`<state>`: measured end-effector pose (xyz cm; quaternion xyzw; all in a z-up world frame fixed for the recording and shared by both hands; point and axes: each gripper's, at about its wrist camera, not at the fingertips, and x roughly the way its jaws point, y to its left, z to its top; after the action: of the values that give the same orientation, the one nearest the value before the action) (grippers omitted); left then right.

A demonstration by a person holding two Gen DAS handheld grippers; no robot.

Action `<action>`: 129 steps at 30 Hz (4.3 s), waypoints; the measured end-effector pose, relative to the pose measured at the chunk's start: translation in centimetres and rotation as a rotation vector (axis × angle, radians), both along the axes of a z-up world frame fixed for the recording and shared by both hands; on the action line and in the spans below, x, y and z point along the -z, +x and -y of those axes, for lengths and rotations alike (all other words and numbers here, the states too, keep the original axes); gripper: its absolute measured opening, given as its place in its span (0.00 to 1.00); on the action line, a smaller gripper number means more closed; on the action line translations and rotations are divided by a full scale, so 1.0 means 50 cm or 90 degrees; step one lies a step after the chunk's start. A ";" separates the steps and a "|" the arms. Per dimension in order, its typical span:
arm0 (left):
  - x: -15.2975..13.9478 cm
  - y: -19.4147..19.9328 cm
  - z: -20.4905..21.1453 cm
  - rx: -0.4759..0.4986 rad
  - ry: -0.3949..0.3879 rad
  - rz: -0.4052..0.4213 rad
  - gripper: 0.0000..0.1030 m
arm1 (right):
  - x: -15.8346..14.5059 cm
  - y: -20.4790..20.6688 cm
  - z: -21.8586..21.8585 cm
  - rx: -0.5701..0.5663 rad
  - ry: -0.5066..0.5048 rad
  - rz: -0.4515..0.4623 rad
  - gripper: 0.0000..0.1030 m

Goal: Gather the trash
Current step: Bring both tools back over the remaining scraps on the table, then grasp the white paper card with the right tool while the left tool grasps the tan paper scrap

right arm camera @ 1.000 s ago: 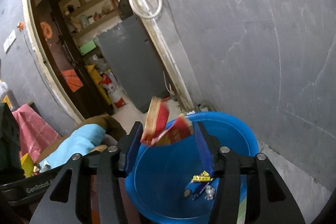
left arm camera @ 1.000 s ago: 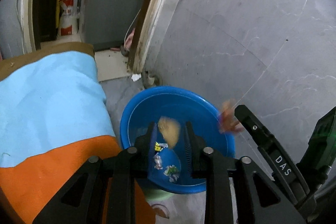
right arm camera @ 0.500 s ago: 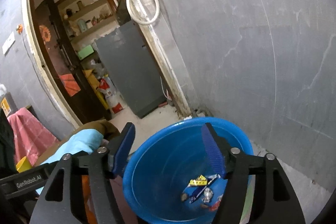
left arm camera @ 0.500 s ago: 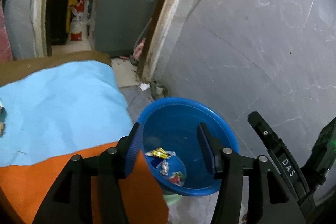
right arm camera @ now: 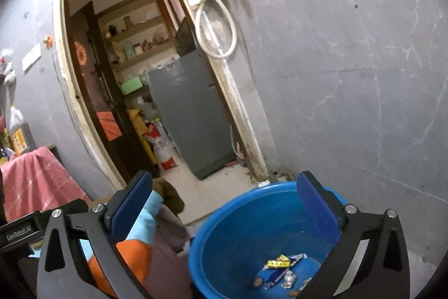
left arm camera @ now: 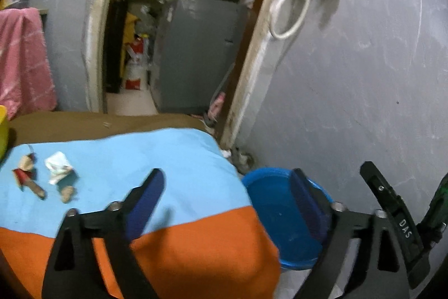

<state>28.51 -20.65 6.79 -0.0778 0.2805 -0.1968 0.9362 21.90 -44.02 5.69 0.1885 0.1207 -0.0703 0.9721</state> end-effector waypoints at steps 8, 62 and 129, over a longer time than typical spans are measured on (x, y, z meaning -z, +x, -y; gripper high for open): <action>-0.049 -0.065 -0.119 -0.098 -0.013 0.105 0.98 | -0.030 -0.015 -0.086 -0.042 -0.061 0.078 1.00; 0.074 -0.011 -0.516 -0.244 0.110 0.035 0.94 | 0.008 0.239 -0.560 -0.431 -0.231 -0.094 0.99; -0.035 -0.049 -0.294 -0.060 -0.023 0.126 0.08 | -0.076 0.100 -0.391 -0.337 -0.211 0.084 0.36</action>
<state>26.08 -5.95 8.53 -0.0876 0.1794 -0.1645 0.9660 26.88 -24.48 9.47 -0.0063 0.0887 0.1787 0.9799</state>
